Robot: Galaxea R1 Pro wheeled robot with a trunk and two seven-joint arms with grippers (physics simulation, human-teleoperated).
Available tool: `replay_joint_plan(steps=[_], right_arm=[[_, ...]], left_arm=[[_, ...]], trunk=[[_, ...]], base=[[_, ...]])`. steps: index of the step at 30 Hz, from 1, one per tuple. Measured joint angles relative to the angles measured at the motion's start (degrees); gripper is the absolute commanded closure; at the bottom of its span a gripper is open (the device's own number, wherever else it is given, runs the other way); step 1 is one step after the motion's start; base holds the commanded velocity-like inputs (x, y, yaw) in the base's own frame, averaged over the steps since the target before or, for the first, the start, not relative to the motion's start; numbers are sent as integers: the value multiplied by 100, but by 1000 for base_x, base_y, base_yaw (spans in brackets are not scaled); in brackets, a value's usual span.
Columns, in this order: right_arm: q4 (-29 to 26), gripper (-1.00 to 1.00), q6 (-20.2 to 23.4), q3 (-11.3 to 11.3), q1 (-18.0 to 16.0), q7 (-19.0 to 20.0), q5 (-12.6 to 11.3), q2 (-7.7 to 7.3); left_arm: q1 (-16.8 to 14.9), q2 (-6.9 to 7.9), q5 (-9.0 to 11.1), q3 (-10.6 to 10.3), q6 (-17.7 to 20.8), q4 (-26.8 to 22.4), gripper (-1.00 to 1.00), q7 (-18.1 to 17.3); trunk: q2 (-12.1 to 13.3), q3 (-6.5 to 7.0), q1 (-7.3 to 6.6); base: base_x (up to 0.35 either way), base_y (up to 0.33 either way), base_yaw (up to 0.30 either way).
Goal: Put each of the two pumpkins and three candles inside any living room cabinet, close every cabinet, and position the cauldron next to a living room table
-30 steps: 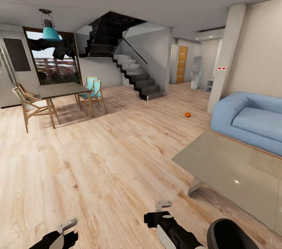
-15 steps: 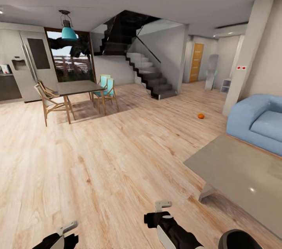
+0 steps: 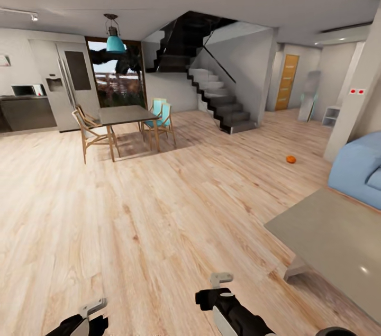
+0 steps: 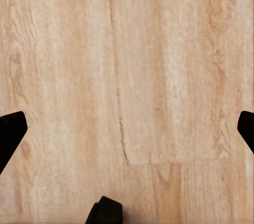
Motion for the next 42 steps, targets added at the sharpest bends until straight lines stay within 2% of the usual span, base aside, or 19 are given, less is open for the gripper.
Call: replay_joint_plan(steps=[10,22,27,39,40,42], right_arm=[[31,-100,0,-1,0,3,-1,0],[36,-100,9,-10,0,0,26,0],[36,-100,10,-14,0,3,17,0],[51,-100,0,-28,0,10,-35,0],[52,-100,0,-28,0,9,-43,0],[136,-100,-106,-30,0,7,-67,0]], left_arm=[[0,2,-8,0,4,0,-100,-32],[0,-4,-5,-6,41,0,-100,-47],[0,-103,-7,-8,36,0,-100,-40],[7,-130,-5,-19,38,0,-100,-49],[10,-145,-7,-19,37,0,-100,-50],[19,-268,-36,-23,22,0,-100,-45]], trunk=[[401,114,-220],[403,36,-220],[403,3,-220],[403,-76,-220],[403,-82,-220],[402,-93,-222]], base=[[0,0,218],[0,0,217],[0,0,216],[0,0,213],[42,0,209],[205,0,87]])
